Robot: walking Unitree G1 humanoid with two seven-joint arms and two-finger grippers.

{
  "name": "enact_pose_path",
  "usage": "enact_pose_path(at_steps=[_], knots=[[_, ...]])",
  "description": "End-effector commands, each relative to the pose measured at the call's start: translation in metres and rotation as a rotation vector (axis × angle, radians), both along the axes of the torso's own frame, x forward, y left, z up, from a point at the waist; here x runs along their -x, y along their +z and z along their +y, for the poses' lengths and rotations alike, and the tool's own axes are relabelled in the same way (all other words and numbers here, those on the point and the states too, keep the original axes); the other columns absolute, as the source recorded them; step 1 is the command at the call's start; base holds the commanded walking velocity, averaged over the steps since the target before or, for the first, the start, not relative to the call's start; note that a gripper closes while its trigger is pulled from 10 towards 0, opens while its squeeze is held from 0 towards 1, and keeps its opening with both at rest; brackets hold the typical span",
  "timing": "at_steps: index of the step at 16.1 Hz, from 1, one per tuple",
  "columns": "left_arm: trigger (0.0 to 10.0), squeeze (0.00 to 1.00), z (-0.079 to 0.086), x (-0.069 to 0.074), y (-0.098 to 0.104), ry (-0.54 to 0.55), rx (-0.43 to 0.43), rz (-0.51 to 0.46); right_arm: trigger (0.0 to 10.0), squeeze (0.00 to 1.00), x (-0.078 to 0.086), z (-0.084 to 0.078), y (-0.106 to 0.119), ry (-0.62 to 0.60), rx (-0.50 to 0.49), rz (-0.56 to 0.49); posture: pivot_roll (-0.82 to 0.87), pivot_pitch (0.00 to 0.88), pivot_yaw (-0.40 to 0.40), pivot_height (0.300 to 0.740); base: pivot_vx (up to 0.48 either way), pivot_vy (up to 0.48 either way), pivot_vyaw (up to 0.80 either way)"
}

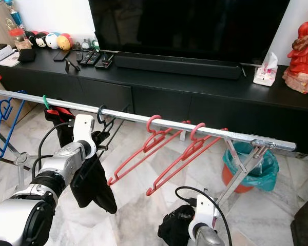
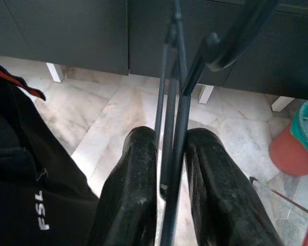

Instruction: Hang hanger

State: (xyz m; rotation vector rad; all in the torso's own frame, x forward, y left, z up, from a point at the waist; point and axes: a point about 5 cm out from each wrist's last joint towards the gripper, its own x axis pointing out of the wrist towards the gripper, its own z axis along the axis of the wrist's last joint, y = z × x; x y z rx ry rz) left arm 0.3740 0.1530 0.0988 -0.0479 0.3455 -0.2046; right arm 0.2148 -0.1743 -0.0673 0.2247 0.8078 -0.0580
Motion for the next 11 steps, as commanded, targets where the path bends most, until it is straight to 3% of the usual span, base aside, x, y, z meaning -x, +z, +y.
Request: enact_pose_path(at_steps=[1, 8, 9, 10, 11], knots=[[10.0, 0.0, 0.0056, 0.0038, -0.0075, 0.008, -0.045, 0.018, 10.0, 0.0, -0.003, 0.0022, 0.0013, 0.002, -0.002, -0.001, -0.09, 0.0, 0.033, 0.719, 0.0, 0.0, 0.0], [10.0, 0.0, 0.0043, 0.0056, -0.0114, 0.006, -0.078, 0.024, 10.0, 0.0, -0.0017, 0.0004, 0.0005, 0.0, 0.001, 0.009, -0.09, 0.0, 0.03, 0.719, 0.0, 0.0, 0.0], [8.8, 0.0, 0.0044, 0.0058, -0.0118, 0.003, -0.085, 0.025, 10.0, 0.0, -0.0012, -0.0008, 0.0003, -0.001, 0.002, 0.011, -0.09, 0.0, 0.03, 0.719, 0.0, 0.0, 0.0], [2.7, 0.0, 0.0045, 0.0059, -0.012, 0.002, -0.092, 0.024, 10.0, 0.0, -0.0005, -0.0022, 0.0, -0.003, 0.003, 0.013, -0.08, 0.0, 0.029, 0.719, 0.0, 0.0, 0.0], [0.0, 0.0, 0.0045, 0.0058, -0.0119, 0.004, -0.093, 0.022, 10.0, 0.0, -0.0003, -0.0029, -0.0001, -0.003, 0.004, 0.014, -0.08, 0.0, 0.028, 0.719, 0.0, 0.0, 0.0]])
